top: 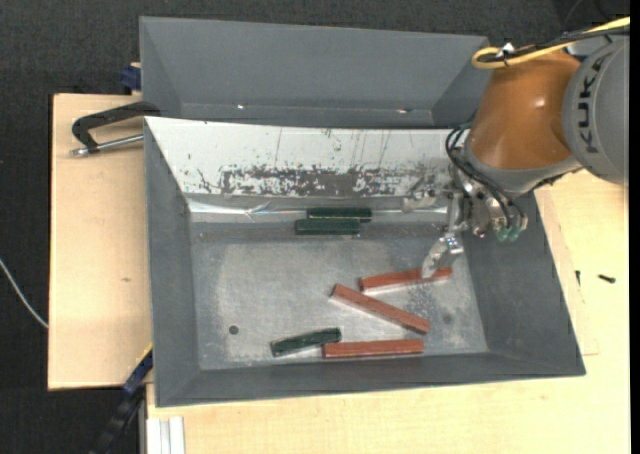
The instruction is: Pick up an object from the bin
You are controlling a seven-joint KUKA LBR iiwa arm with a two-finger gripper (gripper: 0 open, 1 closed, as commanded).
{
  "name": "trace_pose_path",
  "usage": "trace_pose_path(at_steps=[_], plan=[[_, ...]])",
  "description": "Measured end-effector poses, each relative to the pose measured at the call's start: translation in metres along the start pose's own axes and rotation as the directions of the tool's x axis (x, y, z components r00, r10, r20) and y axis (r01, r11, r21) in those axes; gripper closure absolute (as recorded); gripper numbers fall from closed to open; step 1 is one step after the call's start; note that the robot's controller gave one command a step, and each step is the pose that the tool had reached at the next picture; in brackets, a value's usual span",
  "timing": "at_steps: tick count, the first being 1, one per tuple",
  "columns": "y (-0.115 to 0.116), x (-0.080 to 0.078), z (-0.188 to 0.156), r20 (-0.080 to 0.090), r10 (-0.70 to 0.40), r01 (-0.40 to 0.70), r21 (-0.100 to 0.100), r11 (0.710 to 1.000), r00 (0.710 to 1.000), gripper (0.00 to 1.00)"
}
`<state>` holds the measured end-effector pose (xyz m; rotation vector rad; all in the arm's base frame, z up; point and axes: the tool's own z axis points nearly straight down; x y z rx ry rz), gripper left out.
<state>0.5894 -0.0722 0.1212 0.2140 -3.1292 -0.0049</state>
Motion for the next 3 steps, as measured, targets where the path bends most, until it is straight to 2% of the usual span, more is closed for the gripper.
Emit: trace_pose_path(at_steps=[1,2,3], plan=[[0.037,0.064,0.046,0.006,-0.164,0.164,0.007,0.986,0.986,1.00],[0.037,0.064,0.046,0.006,-0.165,0.165,0.007,0.986,0.986,1.00],[0.030,0.065,-0.101,0.010,-0.202,0.202,0.006,0.979,0.979,1.00]])
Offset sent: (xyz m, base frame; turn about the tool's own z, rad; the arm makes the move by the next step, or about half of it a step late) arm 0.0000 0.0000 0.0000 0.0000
